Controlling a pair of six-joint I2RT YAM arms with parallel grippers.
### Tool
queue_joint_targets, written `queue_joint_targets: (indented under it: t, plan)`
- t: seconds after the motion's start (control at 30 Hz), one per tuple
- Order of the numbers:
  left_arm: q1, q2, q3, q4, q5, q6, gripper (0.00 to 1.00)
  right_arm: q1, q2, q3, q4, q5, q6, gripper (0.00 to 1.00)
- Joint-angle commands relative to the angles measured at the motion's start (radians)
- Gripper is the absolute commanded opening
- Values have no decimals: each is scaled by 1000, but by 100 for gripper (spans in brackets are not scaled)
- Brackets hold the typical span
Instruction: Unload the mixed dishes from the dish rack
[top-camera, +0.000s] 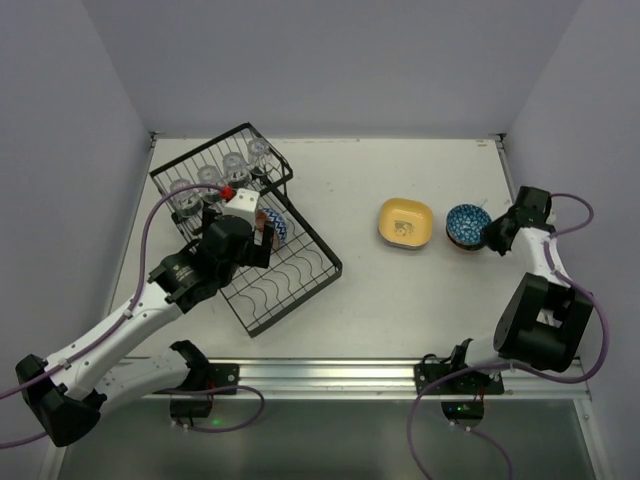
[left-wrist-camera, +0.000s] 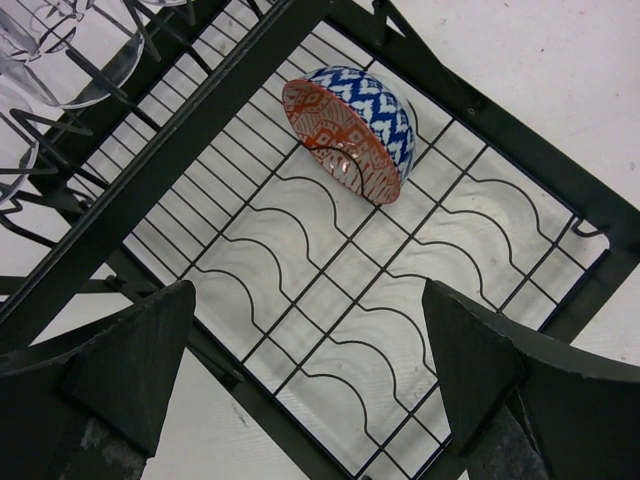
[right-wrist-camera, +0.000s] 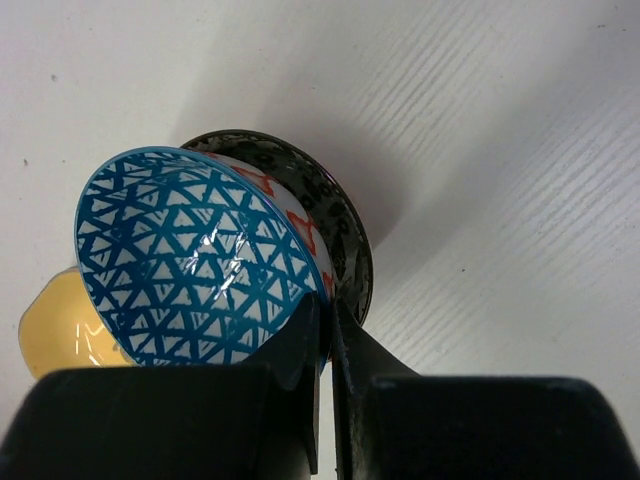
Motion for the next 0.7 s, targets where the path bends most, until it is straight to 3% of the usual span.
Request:
queue_joint_targets:
  t: [0.0,0.17,0.33,0.5,0.57,0.67]
  plan:
    - [8,-12,-10,53,43,23,100,-14,3,7,88,-26,23,0]
    - [8,-19,-21,63,99,32,100,-17,-2,7,92,-26,29,0]
    - [8,-21,-22,66,112,34,100,-18,-8,7,90,-38,29,14]
    - [8,-25,-21,65,115,35,100,-18,-23,2,87,-57,31,14]
    - [10,-30,-21,66,116,35,100,-18,-29,6,76,-58,31,19]
    - [11,-32,-21,66,112,34,100,-21,-57,-2,67,-57,34,40]
